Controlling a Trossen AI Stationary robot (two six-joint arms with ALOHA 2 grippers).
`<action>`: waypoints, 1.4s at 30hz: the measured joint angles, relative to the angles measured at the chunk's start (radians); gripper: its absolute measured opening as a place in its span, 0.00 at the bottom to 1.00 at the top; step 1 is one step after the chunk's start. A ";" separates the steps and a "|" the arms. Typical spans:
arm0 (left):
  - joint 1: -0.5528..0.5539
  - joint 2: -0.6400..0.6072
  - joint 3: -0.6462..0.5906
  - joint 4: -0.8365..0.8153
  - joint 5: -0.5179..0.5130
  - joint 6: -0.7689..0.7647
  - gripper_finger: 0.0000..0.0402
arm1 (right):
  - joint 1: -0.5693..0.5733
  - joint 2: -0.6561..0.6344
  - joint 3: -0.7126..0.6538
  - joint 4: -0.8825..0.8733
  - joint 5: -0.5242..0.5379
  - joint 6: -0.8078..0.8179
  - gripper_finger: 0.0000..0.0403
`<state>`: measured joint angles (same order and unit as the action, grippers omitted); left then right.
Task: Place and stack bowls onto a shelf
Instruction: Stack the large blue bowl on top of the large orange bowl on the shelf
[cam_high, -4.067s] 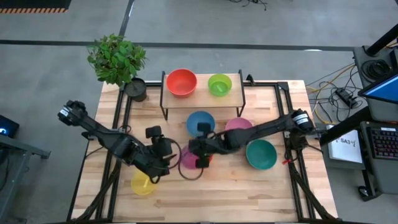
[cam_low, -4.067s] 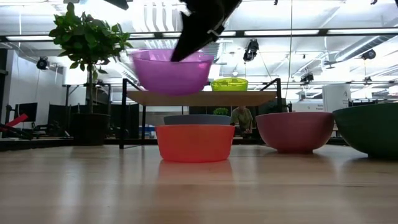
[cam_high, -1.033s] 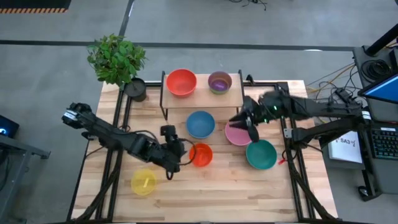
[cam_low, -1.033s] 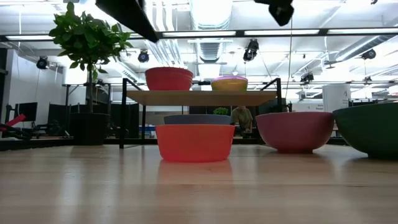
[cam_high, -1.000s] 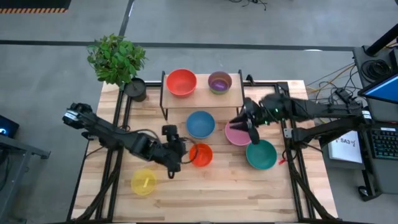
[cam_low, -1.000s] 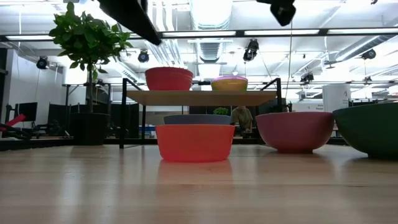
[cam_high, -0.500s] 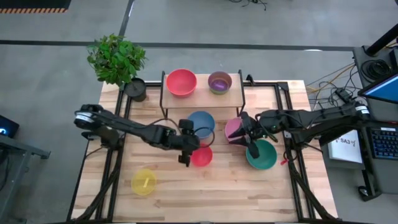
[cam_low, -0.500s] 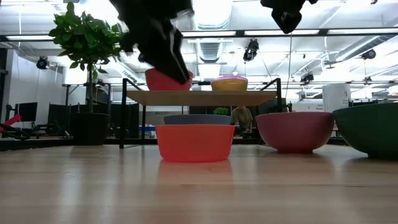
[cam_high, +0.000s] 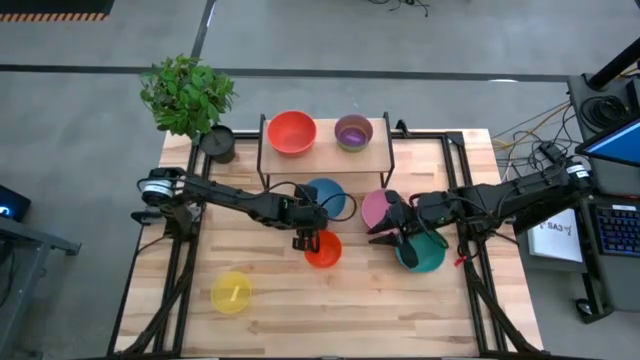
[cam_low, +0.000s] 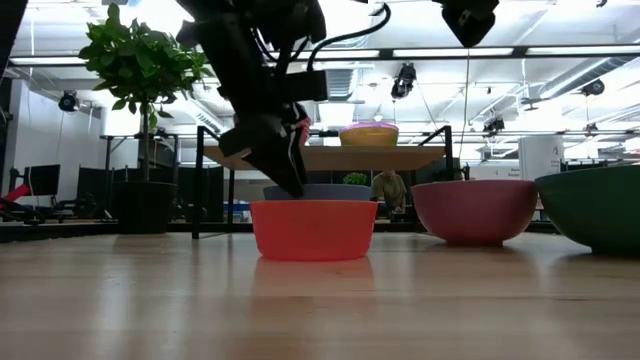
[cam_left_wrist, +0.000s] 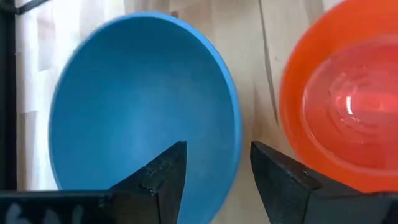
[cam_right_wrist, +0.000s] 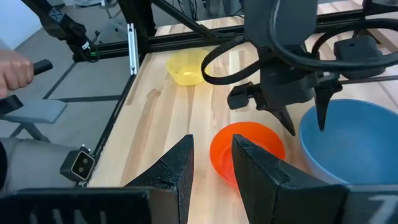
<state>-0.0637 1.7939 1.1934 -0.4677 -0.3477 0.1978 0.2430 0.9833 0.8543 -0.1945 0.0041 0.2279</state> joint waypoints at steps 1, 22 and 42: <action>0.002 0.000 0.000 0.002 0.000 0.000 0.39 | 0.006 0.000 0.000 0.000 0.006 0.000 0.24; 0.016 0.000 -0.034 0.032 0.051 -0.034 0.14 | 0.037 0.000 0.000 0.002 0.051 0.000 0.24; -0.008 -0.048 0.018 -0.111 0.053 -0.076 0.00 | 0.037 0.000 0.000 0.001 0.051 -0.001 0.24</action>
<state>-0.0716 1.7460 1.2110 -0.5786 -0.2951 0.1219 0.2798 0.9836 0.8543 -0.1932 0.0551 0.2268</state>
